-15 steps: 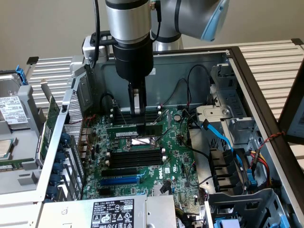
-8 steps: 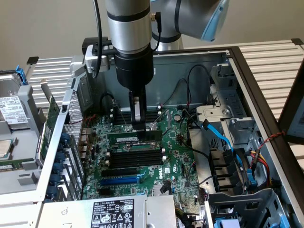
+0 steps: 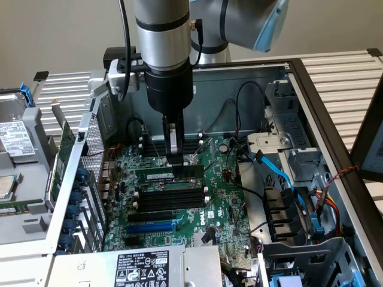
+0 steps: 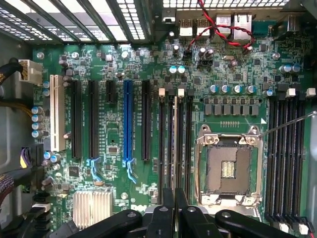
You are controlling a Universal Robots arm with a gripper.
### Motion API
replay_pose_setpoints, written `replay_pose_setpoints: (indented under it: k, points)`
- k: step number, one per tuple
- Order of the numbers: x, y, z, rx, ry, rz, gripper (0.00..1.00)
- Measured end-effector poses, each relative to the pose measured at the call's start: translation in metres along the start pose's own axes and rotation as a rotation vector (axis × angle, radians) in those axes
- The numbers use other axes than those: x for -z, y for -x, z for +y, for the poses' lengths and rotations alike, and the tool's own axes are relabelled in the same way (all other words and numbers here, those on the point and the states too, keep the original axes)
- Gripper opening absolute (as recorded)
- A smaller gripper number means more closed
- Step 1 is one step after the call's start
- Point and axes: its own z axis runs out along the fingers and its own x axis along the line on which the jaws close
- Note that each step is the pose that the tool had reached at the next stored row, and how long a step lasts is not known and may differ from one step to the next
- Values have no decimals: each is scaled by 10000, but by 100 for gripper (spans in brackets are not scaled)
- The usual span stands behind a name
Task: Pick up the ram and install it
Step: 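Insert the ram into the slot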
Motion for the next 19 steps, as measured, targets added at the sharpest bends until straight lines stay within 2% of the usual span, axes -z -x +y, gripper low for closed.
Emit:
replay_pose_setpoints:
  k: [4,9,11,16,19]
  points:
    - [-18,-8,0,49,62,4,13]
    - [-70,-15,-1,49,67,25,13]
    - [-90,-14,0,51,66,62,13]
    - [-100,-14,0,58,58,241,13]
    - [-120,-13,1,58,46,241,13]
